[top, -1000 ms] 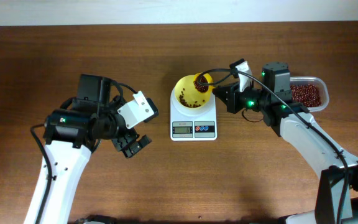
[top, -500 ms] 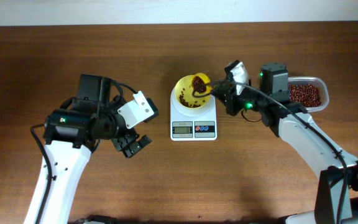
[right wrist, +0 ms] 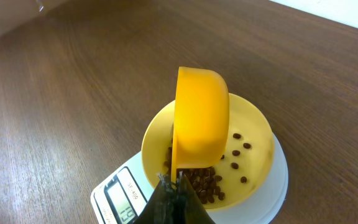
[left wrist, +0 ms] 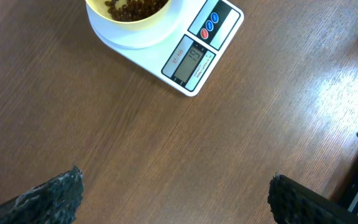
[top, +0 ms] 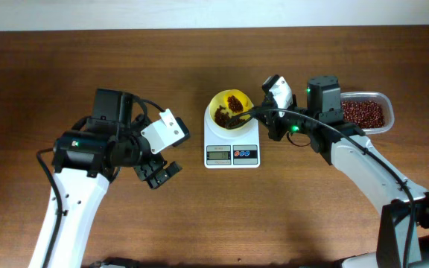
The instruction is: Scoop item into bowl and weigh 50g on scale
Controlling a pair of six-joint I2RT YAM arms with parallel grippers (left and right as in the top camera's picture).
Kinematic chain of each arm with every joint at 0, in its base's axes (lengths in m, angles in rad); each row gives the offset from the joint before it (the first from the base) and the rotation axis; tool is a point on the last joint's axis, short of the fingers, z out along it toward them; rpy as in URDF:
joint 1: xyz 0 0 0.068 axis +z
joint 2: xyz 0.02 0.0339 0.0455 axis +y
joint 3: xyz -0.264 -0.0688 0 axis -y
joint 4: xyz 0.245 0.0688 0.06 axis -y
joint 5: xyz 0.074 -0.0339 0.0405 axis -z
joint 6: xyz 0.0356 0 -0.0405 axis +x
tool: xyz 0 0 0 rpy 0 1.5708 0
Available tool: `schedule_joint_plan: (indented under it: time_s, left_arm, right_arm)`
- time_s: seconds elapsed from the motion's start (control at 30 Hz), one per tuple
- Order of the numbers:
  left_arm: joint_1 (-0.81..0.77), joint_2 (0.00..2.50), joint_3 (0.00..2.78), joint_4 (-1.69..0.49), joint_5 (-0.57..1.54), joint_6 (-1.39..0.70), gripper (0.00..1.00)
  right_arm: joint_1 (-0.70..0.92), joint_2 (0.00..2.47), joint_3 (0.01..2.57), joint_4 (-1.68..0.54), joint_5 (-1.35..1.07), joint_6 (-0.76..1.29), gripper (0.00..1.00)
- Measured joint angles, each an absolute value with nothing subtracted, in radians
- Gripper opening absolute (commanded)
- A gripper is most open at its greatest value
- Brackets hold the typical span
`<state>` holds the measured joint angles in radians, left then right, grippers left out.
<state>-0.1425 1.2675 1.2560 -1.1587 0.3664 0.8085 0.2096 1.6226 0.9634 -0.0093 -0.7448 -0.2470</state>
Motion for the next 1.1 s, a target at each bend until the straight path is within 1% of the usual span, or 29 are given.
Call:
schedule_joint_plan:
  time_s: [0.43,0.53,0.77,1.1]
  left_arm:
    - [-0.142,1.267,1.256,-1.159,0.366,0.809,0.99]
    - [-0.142,1.267,1.256,-1.159,0.366,0.809,0.99]
    - [-0.142,1.267,1.256,-1.159,0.366,0.809,0.99]
    - [-0.142,1.267,1.256,-1.159,0.366,0.809,0.99]
  right_arm:
    - [0.21,1.623,0.963,-0.009,-0.738,-0.247,0.04]
    - [0.21,1.623,0.963,0.037,-0.717,-0.247,0.04]
    - [0.21,1.644,0.963,0.036,-0.661,-0.247,0.04]
    - [0.21,1.654,0.963,0.088,-0.66,-0.248,0.04]
